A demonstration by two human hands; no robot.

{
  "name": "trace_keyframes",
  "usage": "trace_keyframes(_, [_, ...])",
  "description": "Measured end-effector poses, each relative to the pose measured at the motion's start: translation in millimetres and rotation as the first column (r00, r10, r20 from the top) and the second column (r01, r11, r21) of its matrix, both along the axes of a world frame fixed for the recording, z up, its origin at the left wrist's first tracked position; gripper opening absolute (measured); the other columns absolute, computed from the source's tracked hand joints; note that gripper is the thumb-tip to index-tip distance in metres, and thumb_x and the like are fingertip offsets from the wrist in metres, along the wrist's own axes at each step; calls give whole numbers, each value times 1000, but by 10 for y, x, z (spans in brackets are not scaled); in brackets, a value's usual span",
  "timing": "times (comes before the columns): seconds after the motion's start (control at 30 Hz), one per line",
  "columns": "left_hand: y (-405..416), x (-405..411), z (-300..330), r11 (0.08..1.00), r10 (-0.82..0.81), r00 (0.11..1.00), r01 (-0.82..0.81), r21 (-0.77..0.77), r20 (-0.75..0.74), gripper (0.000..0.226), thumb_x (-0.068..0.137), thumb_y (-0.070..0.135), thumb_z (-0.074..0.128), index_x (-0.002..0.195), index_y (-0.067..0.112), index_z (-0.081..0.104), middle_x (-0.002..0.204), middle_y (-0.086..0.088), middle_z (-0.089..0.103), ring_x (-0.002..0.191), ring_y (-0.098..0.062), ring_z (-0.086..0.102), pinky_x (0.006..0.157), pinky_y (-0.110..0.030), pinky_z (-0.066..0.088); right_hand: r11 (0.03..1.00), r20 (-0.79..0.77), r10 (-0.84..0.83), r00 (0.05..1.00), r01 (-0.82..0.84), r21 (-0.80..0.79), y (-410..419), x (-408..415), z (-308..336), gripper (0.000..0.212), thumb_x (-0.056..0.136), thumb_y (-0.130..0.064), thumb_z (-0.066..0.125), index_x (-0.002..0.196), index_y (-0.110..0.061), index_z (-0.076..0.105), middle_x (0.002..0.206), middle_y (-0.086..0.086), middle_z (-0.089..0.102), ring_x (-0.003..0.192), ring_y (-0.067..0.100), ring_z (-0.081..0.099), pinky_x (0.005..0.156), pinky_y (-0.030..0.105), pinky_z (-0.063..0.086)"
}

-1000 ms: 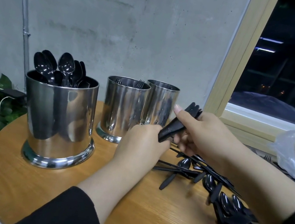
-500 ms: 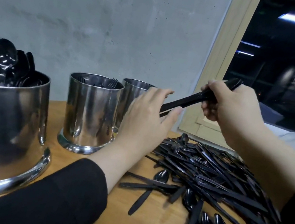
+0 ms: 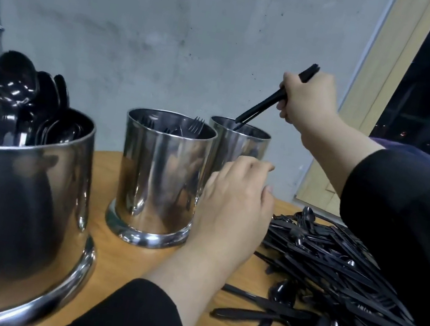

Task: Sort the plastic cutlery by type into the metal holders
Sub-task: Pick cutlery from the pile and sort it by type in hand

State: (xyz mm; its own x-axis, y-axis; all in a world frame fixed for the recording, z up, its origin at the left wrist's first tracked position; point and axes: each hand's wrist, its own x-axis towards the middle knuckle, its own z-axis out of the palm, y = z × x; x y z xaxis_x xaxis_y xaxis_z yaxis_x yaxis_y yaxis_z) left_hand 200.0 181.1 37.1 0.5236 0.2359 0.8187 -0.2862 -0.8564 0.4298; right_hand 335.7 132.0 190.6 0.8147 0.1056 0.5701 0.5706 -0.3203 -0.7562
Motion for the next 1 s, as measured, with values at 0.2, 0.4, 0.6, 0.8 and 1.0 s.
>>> trace_keyframes(0.2, [31, -2, 0, 1000, -18, 1000, 18, 5, -19, 29, 97, 19, 58, 125, 15, 64, 118, -3, 64, 111, -25, 59, 95, -47, 50, 907, -150, -71, 986, 1, -420, 105, 157, -201, 51, 92, -56, 62, 86, -6, 59, 72, 12, 57, 52, 26, 49, 52, 29, 41])
trace_keyframes(0.4, [2, -87, 73, 999, -42, 996, 41, -21, -74, 27, 100, 19, 54, 125, 13, 64, 120, -4, 64, 113, -26, 58, 96, -48, 48, 859, -2, -246, 969, 217, -464, -270, 41, -305, 86, 89, -75, 48, 145, -10, 44, 132, 10, 59, 109, 31, 60, 89, 41, 50])
trace_keyframes(0.6, [-181, -186, 61, 990, -125, 964, 138, 38, -234, 22, 105, 29, 47, 115, 20, 64, 111, 5, 63, 100, -18, 60, 85, -43, 52, 775, 197, -130, 972, 224, -591, -1236, -607, -582, 46, 97, -58, 51, 121, -22, 67, 115, 4, 70, 99, 20, 64, 82, 35, 50])
trace_keyframes(0.8, [-311, -376, 109, 949, -105, 809, 256, 185, -578, 36, 100, 59, 49, 104, 29, 69, 97, 8, 69, 90, -13, 63, 81, -40, 57, 644, 28, -51, 998, 54, -763, -2281, -1504, -1039, 34, 92, -59, 52, 101, -32, 71, 89, -15, 70, 81, -1, 62, 75, 30, 53])
trace_keyframes(1.0, [-472, -665, 102, 883, -39, 689, 363, 298, -724, 45, 92, 66, 55, 117, 31, 69, 105, 13, 65, 95, -9, 61, 86, -37, 55, 735, -9, -19, 1000, 8, -678, -2901, -1850, -1421, 22, 89, -54, 55, 95, -39, 71, 95, -29, 64, 91, -6, 59, 73, 15, 42])
